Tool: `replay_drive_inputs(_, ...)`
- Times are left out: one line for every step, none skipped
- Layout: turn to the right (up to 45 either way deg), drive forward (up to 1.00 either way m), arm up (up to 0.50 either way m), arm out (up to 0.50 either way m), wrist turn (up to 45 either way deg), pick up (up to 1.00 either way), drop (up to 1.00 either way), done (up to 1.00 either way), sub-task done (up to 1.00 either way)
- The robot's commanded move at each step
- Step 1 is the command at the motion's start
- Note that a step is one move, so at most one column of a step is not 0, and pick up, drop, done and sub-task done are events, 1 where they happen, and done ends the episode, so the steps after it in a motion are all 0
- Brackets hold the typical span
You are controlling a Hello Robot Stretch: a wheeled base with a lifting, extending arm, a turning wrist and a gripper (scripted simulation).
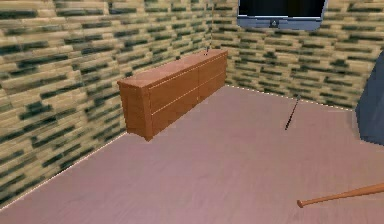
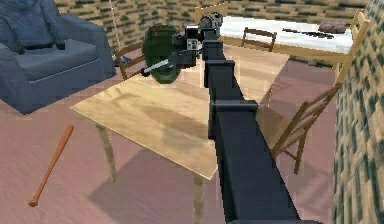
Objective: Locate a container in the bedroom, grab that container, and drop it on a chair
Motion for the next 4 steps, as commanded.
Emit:
replay_drive_inputs(0.0,0.00,0.00,0.00,-45.0,0.00,0.00,0.00,0.00)
replay_drive_inputs(0.0,0.00,0.00,0.00,-45.0,0.00,0.00,0.00,0.00)
replay_drive_inputs(0.0,0.00,0.00,0.00,-6.0,0.00,0.00,0.00,0.00)
replay_drive_inputs(0.0,0.00,0.00,-0.48,0.0,0.00,0.00,0.00,0.00)
